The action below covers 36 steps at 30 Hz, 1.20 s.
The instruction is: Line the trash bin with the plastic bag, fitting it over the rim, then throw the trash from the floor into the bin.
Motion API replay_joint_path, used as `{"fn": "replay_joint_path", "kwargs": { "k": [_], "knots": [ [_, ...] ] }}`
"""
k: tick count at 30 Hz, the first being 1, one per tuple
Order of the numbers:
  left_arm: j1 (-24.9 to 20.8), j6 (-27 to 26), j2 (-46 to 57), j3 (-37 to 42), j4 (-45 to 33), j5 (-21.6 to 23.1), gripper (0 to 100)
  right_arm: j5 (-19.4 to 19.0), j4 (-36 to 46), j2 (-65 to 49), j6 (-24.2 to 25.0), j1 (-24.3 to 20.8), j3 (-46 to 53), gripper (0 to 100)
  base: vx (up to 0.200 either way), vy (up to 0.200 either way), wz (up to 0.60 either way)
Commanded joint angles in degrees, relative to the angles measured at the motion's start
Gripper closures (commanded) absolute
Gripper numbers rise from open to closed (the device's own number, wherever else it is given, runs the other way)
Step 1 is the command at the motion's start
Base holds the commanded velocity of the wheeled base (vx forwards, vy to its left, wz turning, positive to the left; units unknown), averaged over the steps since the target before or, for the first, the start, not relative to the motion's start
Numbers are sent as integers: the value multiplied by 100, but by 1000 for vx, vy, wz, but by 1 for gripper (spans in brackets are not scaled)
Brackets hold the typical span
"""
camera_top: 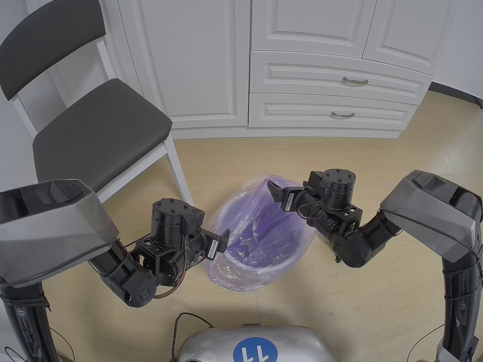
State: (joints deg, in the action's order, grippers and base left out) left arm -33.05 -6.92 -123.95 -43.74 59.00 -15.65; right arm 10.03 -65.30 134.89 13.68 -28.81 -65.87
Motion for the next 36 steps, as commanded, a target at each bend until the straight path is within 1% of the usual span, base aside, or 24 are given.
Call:
{"fn": "replay_joint_path", "kwargs": {
  "k": [1,2,5,9,13,15,19,24,29,33,34,36],
  "knots": [
    [-123,7,-32,-29,76,-113,0,-54,659,-516,3,279,56,0,0,0,0],
    [-176,7,-85,-56,173,-236,0,-54,923,-560,3,332,12,0,0,0,0],
    [-202,7,-270,-126,296,-351,0,-54,1222,-587,3,376,-32,0,0,0,0],
    [-255,7,-393,-152,437,-351,0,-45,1406,-569,-41,376,4,0,0,0,0],
    [-413,51,-507,-170,463,-333,0,-36,1547,-560,-234,376,65,0,0,0,0],
    [-492,51,-683,-214,612,-351,0,-36,1600,-534,-304,376,127,0,0,0,0],
    [-501,7,-946,-258,982,-360,0,-36,1591,-507,-419,367,241,0,0,0,0],
    [-466,-46,-1113,-407,982,-597,0,-36,1582,-455,-506,341,302,0,0,0,0],
    [-281,-274,-1245,-574,990,-922,0,-10,1547,-420,-506,349,302,0,0,0,0],
    [-132,-336,-1280,-724,982,-966,0,-1,1538,-420,-506,349,302,0,0,0,0],
    [-17,-336,-1280,-829,973,-1054,0,-1,1521,-420,-506,349,302,0,0,0,0],
    [-17,-336,-1280,-829,973,-1054,0,-1,1521,-420,-506,349,302,0,0,0,0]
  ]
}}
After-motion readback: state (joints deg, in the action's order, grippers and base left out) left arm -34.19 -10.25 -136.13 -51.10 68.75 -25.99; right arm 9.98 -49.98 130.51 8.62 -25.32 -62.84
